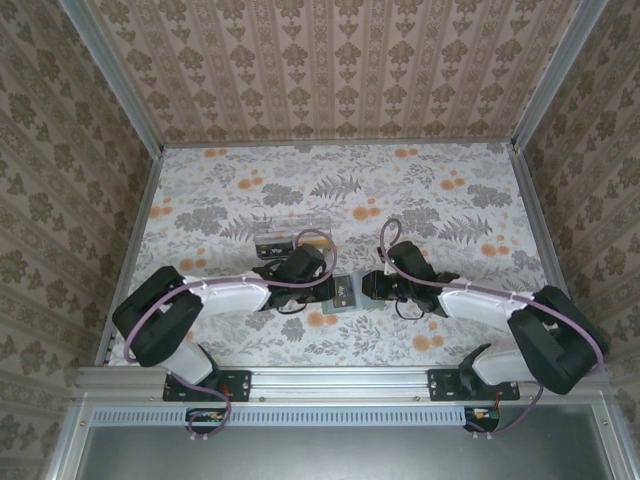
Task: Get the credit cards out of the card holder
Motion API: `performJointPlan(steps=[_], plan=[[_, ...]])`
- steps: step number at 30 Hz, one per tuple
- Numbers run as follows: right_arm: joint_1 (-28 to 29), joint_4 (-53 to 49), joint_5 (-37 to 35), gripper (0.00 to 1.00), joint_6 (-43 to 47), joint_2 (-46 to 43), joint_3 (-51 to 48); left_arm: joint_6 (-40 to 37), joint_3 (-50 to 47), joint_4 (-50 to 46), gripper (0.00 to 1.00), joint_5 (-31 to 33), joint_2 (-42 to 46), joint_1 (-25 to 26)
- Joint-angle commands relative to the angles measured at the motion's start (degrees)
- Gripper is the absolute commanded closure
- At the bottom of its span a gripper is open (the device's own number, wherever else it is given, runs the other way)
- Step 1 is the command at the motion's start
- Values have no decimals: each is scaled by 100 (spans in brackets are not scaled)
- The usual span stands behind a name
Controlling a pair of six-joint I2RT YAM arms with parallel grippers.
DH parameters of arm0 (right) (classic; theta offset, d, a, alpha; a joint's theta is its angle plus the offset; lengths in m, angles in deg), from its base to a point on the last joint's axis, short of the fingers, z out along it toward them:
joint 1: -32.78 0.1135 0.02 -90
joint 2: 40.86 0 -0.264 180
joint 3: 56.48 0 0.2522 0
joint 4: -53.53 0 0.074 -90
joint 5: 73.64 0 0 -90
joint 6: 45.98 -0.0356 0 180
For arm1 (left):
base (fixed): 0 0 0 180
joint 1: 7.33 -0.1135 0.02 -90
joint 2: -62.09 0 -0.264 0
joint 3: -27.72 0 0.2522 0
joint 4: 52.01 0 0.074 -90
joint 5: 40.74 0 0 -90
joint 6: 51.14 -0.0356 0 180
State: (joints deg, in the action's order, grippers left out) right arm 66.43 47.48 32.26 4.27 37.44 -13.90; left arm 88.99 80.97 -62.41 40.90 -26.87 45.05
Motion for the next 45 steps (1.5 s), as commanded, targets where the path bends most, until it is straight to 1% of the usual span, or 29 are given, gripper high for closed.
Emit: performJointPlan(steps=[1, 5, 9, 17, 21, 24, 29, 30, 32, 45], plan=[[-7, 440, 467, 82, -230, 349, 252, 40, -36, 98, 95, -78, -95, -43], [-12, 596, 667, 81, -304, 685, 328, 80, -95, 25, 96, -44, -104, -52], [-29, 622, 714, 80, -343, 959, 401, 118, -126, -27, 96, -17, -129, -51], [-69, 697, 813, 79, -410, 1200, 383, 153, -125, -127, 97, -17, -230, -44], [-113, 800, 977, 79, -459, 1308, 361, 164, -125, -112, 97, -40, -253, -38], [-146, 910, 1063, 81, -507, 1341, 322, 162, -125, -105, 98, -37, -253, -41], [-231, 1003, 1195, 90, -547, 1339, 267, 162, -127, -115, 98, -39, -253, -36], [-244, 1014, 1218, 92, -554, 1337, 258, 164, -125, -110, 98, -36, -257, -42], [-270, 1023, 1268, 100, -552, 1335, 247, 159, -125, -115, 98, -34, -257, -36], [-753, 829, 1240, 100, -455, 1010, -33, 182, -152, -207, 100, 27, -252, -70]])
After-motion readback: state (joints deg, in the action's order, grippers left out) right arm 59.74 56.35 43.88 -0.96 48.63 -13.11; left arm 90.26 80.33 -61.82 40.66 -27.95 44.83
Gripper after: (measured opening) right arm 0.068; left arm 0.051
